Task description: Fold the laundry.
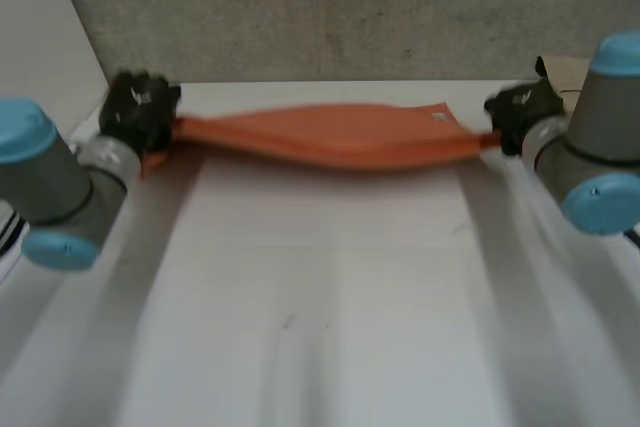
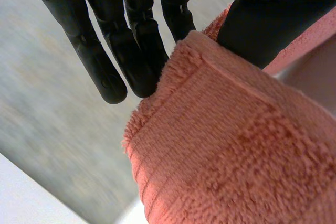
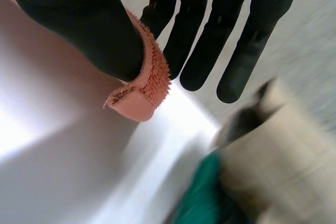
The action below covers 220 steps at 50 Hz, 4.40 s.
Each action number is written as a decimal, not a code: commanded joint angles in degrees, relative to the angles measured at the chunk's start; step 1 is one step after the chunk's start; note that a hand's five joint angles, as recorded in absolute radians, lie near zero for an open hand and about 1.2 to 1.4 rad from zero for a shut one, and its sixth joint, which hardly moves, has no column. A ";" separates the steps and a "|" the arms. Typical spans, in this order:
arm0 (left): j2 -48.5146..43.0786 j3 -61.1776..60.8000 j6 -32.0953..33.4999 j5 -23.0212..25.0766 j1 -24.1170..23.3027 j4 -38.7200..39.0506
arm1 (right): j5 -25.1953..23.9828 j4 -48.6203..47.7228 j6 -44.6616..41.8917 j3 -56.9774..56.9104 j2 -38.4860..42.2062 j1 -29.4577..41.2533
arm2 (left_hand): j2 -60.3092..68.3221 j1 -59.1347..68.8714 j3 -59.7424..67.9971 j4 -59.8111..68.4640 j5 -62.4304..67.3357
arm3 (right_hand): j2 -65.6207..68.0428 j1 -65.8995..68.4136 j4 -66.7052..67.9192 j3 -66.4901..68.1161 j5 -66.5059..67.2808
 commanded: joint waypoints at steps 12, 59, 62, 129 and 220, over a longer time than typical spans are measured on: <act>11.08 -17.92 15.70 -0.09 4.63 -13.03 | -4.56 -4.54 -0.23 23.41 -9.19 -0.12 | -31.32 -25.35 -31.14 -31.61 -28.78 | 12.73 15.93 11.42 12.13 11.94; 26.93 -34.46 34.87 -0.88 12.11 -30.03 | -5.00 10.34 -25.48 39.08 -24.60 -7.69 | 11.51 17.49 11.70 11.22 14.06 | 12.73 15.93 11.42 12.13 11.94; 22.96 -30.06 32.05 -0.97 9.47 -23.07 | -4.74 7.07 -22.21 35.82 -21.16 -6.81 | 11.51 17.49 11.70 11.22 14.06 | 12.73 15.93 11.42 12.13 11.94; 13.10 -14.13 7.52 -1.67 -6.71 -9.87 | -14.67 -14.20 -2.60 45.31 -15.71 -13.22 | -58.44 -52.46 -58.25 -58.73 -55.89 | -24.93 -21.73 -26.24 -25.53 -25.72; 19.95 -15.10 2.43 -6.33 -17.00 -10.22 | -7.62 -37.67 -11.84 46.10 -26.26 19.55 | -58.27 -52.29 -58.09 -58.56 -55.73 | 12.73 15.93 11.42 12.13 11.94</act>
